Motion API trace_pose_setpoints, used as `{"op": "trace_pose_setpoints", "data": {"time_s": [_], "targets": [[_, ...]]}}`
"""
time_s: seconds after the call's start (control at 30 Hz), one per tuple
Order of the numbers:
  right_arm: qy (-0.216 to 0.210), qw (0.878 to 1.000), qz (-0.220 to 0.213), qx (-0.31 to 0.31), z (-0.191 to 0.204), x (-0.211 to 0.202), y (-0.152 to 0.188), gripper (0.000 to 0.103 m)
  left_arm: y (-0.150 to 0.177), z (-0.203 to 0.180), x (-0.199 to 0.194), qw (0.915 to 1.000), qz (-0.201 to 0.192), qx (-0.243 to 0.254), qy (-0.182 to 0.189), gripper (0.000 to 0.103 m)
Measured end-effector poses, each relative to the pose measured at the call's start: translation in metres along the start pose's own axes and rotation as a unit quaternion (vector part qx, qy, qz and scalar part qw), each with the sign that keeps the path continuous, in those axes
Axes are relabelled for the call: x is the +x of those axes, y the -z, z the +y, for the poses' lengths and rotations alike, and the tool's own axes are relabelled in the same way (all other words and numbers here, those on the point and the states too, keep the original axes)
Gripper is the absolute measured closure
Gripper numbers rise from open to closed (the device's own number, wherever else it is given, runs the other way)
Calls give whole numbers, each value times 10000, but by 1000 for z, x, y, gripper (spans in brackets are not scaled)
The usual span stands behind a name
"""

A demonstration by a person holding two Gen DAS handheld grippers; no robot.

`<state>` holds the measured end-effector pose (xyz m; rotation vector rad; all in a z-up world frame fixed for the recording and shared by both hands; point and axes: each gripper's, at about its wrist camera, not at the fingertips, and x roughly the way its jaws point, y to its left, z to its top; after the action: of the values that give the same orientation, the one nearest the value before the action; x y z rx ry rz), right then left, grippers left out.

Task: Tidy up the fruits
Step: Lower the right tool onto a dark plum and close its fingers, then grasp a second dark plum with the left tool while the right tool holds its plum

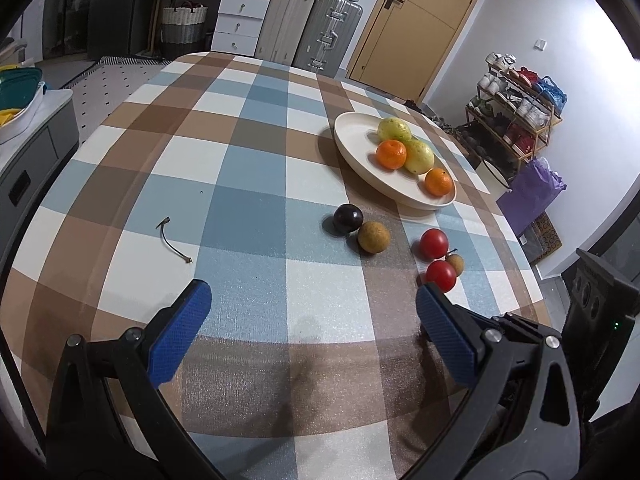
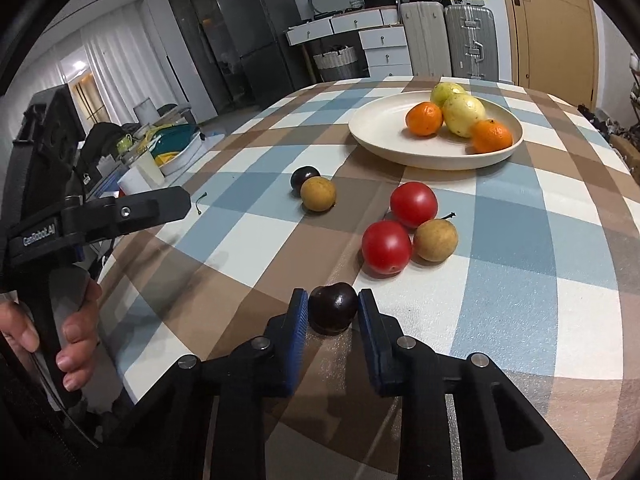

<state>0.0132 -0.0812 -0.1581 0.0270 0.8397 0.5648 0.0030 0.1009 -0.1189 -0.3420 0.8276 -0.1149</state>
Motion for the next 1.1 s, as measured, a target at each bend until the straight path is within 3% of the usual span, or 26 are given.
{"op": "trace_pose_setpoints", "data": {"time_s": [0.53,1.1], "targets": [[-86,9988,-387,277,-19,-24,-6,77,-11,-6,28,9995,293,1,69,1],[-212,9975,-499,446,-40,-31,-16,77,-55,-11,85,9984,410,381,90,1]]}}
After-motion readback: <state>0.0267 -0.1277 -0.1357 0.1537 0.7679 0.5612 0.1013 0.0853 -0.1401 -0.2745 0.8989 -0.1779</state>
